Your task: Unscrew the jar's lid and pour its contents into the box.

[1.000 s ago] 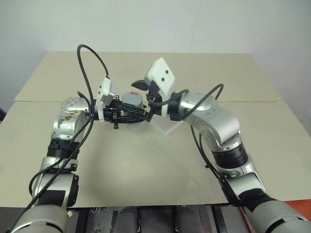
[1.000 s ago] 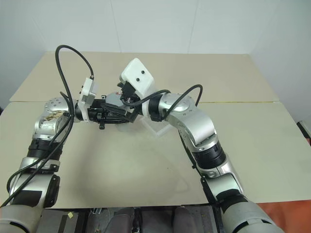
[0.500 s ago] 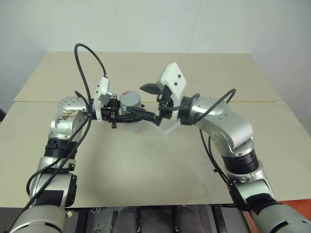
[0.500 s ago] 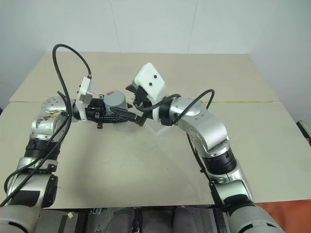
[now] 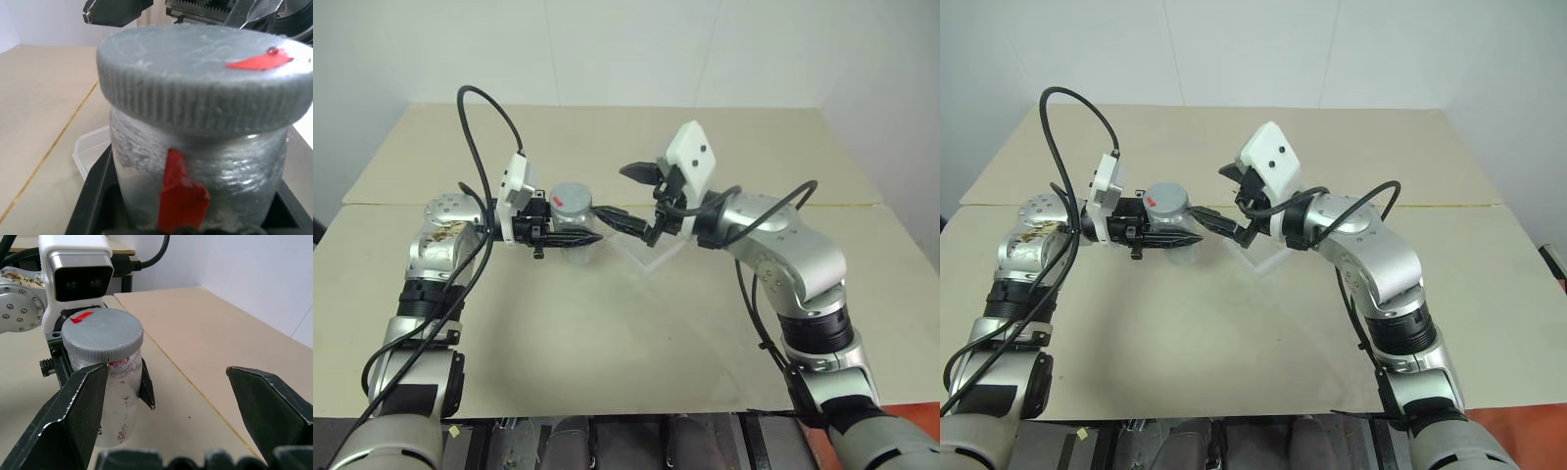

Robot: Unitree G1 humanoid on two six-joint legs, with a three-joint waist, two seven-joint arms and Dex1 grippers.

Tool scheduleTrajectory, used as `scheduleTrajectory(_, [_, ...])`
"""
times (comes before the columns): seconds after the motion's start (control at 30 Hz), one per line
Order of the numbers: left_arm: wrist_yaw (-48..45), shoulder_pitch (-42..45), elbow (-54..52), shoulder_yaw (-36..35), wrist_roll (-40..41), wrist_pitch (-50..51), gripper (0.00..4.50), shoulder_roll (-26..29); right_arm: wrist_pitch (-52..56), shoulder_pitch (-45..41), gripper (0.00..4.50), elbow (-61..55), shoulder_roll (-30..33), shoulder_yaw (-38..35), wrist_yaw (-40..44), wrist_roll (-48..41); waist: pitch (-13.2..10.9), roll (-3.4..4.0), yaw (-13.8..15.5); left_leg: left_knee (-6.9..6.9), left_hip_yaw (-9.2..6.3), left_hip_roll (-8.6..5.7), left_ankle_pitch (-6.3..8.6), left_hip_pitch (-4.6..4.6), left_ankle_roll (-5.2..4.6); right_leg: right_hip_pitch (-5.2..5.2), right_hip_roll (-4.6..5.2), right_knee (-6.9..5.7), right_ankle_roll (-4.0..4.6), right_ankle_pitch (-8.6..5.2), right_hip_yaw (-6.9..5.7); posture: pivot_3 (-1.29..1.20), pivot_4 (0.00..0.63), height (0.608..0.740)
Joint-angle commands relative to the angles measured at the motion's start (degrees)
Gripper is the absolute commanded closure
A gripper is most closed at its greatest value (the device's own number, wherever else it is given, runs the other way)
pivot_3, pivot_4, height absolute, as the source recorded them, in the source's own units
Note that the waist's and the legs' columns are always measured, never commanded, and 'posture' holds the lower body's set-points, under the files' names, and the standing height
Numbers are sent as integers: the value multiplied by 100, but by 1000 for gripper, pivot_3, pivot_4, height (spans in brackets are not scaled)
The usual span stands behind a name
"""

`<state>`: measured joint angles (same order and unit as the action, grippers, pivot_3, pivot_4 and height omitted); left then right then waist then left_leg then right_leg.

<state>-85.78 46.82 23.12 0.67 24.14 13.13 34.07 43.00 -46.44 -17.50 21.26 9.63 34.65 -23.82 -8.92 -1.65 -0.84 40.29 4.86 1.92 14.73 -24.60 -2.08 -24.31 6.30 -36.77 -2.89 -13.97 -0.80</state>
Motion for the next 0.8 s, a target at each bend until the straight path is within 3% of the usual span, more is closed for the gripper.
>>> scheduleTrajectory(0.03, [-32, 29, -172, -103, 90, -4, 2575, 50, -18, 54, 34, -344, 178, -227, 184, -164, 0, 0, 1, 0, 0, 0, 0, 0, 0, 0, 0, 0, 0, 0, 0, 0, 150, 740])
scheduleTrajectory(0.27, [-19, 110, -48, -64, 38, -58, 2575, -12, -19, 23, 34, -583, 132, -437, 623, -867, 0, 0, 1, 1, -1, 0, 2, 0, -4, 2, 0, 2, 0, 0, 0, 0, 150, 740])
scheduleTrajectory(0.8, [-46, 81, -152, -59, 68, -52, 2575, -58, -185, -725, 34, 466, -686, 278, 255, -118, 0, 0, -6, 1, 1, 0, 0, 1, -1, 1, 0, 0, 0, 0, -1, 0, 150, 740])
